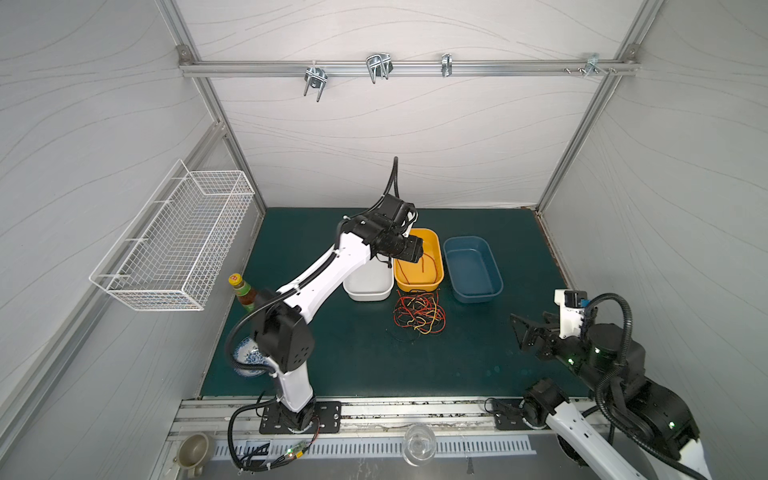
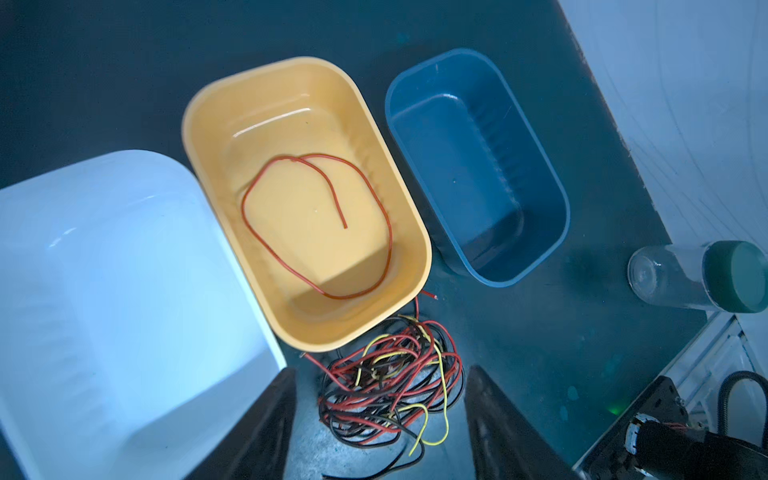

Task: Untangle the cables
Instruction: 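Open the left gripper to drop the red wire into the yellow tub, then lower the right gripper into the wire pile while the left arm retracts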

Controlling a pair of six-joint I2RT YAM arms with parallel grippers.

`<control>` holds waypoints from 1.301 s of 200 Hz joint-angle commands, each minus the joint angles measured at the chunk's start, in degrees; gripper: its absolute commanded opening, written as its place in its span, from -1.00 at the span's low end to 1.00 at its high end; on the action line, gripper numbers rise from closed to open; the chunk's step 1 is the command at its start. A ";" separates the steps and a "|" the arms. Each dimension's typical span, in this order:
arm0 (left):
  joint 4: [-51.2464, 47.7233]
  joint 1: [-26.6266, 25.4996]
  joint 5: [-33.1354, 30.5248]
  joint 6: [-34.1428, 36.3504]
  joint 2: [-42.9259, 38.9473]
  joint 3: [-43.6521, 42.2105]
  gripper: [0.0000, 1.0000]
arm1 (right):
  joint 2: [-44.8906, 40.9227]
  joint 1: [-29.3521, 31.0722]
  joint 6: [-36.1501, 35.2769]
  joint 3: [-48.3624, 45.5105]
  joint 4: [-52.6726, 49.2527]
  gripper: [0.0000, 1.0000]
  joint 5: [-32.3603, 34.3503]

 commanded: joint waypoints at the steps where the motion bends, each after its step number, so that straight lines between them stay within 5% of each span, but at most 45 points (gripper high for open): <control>1: 0.27 0.19 -4.91 -2.59 -8.44 -7.60 0.39 | 3.55 -0.11 -1.22 0.81 0.96 0.98 -3.66; 71: 0.26 0.00 -17.98 -7.09 -39.14 -34.77 0.74 | 20.09 2.94 3.55 5.17 4.72 0.97 -11.59; 111: 4.75 -0.07 -20.39 -8.06 -51.77 -47.01 0.99 | 32.51 15.25 5.66 4.68 12.88 0.97 -2.58; 176: 4.92 -0.80 -24.19 -8.12 -53.48 -48.14 0.99 | 52.81 15.92 4.01 6.98 25.46 0.86 -4.21; 211: 5.79 -0.89 -23.25 -7.79 -53.62 -48.78 0.99 | 62.31 14.26 1.05 10.45 27.01 0.59 -5.04; 233: 5.81 -0.92 -22.83 -7.62 -53.28 -48.79 0.99 | 66.38 11.20 0.94 11.57 27.83 0.20 -6.96; 260: 5.90 -0.93 -22.46 -7.50 -53.01 -48.86 0.99 | 69.12 8.93 2.30 11.84 29.59 0.16 -8.31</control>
